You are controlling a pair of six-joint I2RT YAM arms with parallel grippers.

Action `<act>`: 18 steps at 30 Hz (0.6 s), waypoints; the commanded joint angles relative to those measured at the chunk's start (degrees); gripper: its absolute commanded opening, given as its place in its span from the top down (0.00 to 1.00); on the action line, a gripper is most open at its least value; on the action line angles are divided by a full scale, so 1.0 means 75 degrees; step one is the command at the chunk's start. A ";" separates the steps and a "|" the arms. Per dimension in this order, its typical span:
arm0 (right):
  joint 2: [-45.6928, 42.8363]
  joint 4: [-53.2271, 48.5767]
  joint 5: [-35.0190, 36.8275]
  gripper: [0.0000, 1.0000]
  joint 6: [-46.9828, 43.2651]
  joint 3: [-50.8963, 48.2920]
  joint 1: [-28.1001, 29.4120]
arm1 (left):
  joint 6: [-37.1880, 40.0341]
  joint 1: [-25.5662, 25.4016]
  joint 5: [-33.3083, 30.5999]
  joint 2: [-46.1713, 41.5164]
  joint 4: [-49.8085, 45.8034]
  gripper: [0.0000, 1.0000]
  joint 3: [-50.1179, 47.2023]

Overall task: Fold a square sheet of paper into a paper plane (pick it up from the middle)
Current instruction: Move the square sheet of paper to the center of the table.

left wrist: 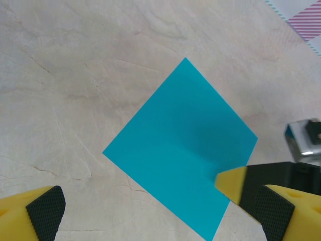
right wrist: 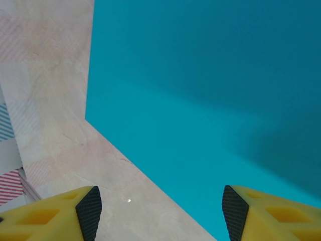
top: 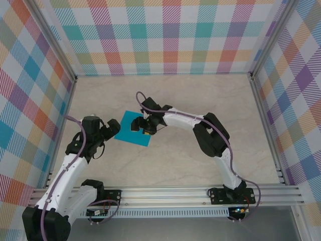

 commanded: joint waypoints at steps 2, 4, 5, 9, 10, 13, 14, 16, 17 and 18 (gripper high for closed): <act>0.0373 -0.1117 0.0063 0.32 -0.0190 0.0399 0.0071 | 0.0533 0.0114 0.0283 -0.0389 0.0121 0.00 -0.0148; 0.0458 -0.1405 0.0214 0.32 -0.0309 0.0407 0.0071 | 0.0533 0.0115 0.0397 -0.0476 0.0234 0.00 -0.0210; 0.0476 -0.1574 0.0327 0.32 -0.0376 0.0385 0.0068 | 0.0492 0.0110 0.0495 -0.0522 0.0357 0.00 -0.0297; 0.0141 -0.1840 0.0634 0.32 -0.0716 -0.0177 0.0056 | 0.0359 0.0115 0.0442 -0.0639 0.0422 0.00 -0.0429; -0.0056 -0.1837 0.0721 0.31 -0.0789 -0.0472 0.0036 | 0.0413 0.0113 0.0416 -0.0677 0.0361 0.00 -0.0411; -0.0664 -0.1689 0.0721 0.32 -0.1089 -0.1426 -0.0149 | 0.0573 0.0115 0.0558 -0.0792 0.0141 0.00 -0.0303; -0.0888 -0.1671 0.0727 0.32 -0.1209 -0.1747 -0.0236 | 0.0615 0.0112 0.0618 -0.0807 0.0037 0.00 -0.0273; -0.1307 -0.1637 0.0794 0.32 -0.1422 -0.2356 -0.0420 | 0.0580 0.0115 0.0649 -0.0831 -0.0151 0.00 -0.0253; -0.1530 -0.1649 0.0789 0.32 -0.1542 -0.2629 -0.0538 | 0.0596 0.0113 0.0682 -0.0860 -0.0212 0.00 -0.0271; -0.1709 -0.1658 0.0796 0.32 -0.1642 -0.2832 -0.0637 | 0.0659 0.0112 0.0757 -0.0883 -0.0246 0.00 -0.0276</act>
